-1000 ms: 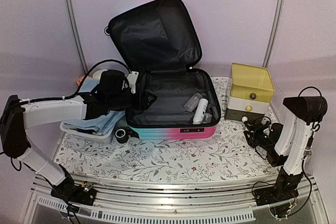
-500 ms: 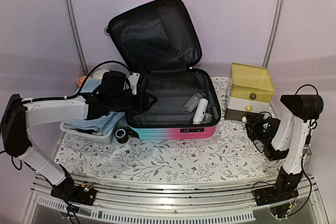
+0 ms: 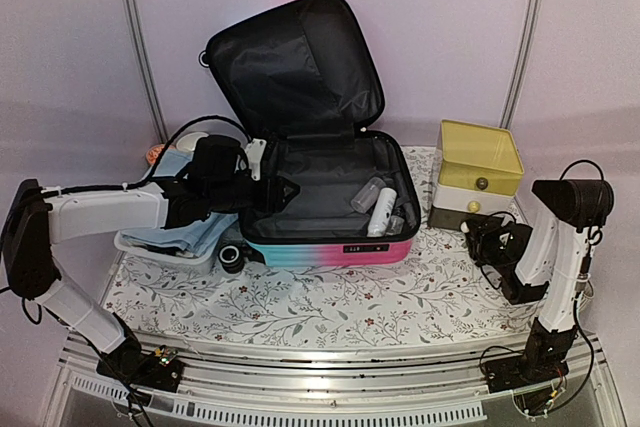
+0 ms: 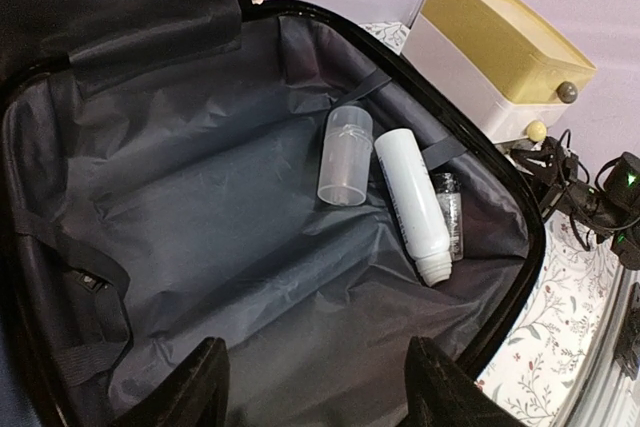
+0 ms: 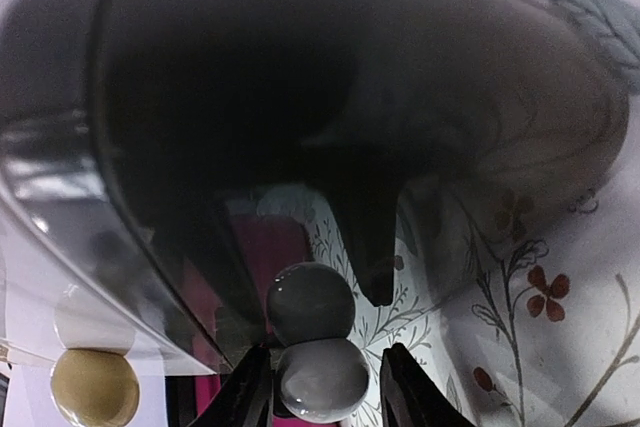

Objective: Open, take out, and arrange the luggage
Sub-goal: Open the drawer in the storage box.

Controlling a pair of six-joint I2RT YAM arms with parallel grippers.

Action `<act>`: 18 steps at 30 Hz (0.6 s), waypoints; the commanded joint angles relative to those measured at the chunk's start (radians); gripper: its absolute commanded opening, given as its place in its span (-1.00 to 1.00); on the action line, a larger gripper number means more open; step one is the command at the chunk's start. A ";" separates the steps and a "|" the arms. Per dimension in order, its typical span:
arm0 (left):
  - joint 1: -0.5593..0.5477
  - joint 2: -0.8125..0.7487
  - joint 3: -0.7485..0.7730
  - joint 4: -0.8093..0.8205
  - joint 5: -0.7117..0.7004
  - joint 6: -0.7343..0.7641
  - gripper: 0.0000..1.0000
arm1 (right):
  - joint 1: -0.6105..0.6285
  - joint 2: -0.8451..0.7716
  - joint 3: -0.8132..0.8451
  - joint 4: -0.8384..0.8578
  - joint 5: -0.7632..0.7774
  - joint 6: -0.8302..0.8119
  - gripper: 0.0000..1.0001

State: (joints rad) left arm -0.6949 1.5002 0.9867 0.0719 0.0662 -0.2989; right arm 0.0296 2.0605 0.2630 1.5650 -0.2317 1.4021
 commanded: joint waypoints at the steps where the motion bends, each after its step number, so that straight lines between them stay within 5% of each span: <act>1: -0.015 0.012 0.015 0.006 -0.005 0.011 0.24 | 0.003 0.031 0.035 0.234 0.007 0.019 -0.26; 6: -0.016 0.012 0.015 0.003 -0.009 0.011 0.24 | 0.004 0.023 0.038 0.206 0.011 0.015 -0.19; 13: -0.015 0.019 0.018 0.003 -0.006 0.011 0.24 | 0.006 0.026 0.036 0.219 0.009 0.014 -0.54; 18: -0.015 0.015 0.017 0.003 -0.006 0.008 0.24 | 0.013 0.007 -0.021 0.263 0.031 0.020 -0.55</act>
State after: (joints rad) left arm -0.6952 1.5059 0.9867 0.0711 0.0658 -0.2989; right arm 0.0357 2.0720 0.2745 1.5661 -0.2447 1.4162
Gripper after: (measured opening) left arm 0.620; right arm 0.270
